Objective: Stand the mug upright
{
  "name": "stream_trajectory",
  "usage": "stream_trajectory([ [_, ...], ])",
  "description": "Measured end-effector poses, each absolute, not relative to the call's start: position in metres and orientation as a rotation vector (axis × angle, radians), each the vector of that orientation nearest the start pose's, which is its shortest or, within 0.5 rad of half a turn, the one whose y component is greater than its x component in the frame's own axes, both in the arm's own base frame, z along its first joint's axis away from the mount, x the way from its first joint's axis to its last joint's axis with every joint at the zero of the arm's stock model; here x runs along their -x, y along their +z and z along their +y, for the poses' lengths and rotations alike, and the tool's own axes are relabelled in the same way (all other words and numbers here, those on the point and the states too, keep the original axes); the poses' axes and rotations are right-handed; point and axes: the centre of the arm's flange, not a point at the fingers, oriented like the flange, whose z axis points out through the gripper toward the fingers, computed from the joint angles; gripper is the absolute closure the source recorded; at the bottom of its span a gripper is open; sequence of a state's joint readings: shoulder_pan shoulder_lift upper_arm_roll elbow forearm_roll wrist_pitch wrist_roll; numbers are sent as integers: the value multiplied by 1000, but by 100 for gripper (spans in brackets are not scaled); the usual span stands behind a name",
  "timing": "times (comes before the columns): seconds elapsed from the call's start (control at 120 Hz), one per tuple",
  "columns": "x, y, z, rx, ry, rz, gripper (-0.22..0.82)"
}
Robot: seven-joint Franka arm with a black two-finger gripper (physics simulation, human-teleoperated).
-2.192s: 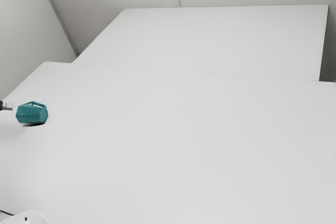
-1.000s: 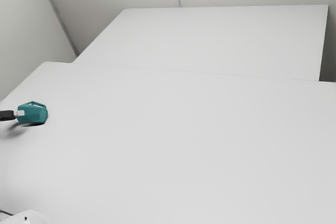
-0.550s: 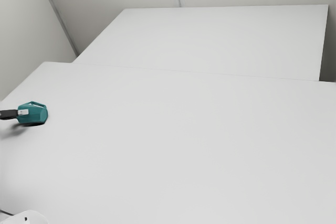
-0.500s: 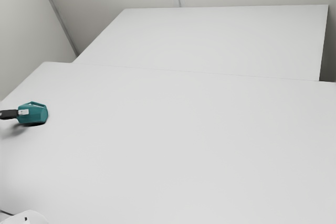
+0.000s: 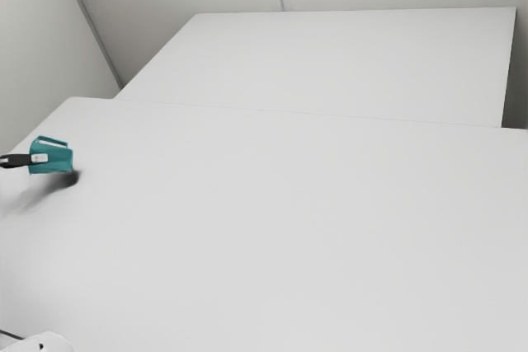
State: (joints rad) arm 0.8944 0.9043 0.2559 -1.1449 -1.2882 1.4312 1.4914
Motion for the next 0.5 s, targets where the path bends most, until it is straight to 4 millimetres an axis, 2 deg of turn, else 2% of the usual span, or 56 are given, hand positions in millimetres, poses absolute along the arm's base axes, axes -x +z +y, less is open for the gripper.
stream_trajectory([
  [0.058, -461, 312, 574, -2160, 1077, -200, 77],
  [0.15, -473, 339, 563, -2224, 1036, -248, 77],
  [0.292, -491, 385, 523, -2383, 866, -326, 77],
  [0.333, -495, 399, 505, -2429, 808, -347, 77],
  [0.5, -513, 446, 415, -2609, 573, -445, 77],
])
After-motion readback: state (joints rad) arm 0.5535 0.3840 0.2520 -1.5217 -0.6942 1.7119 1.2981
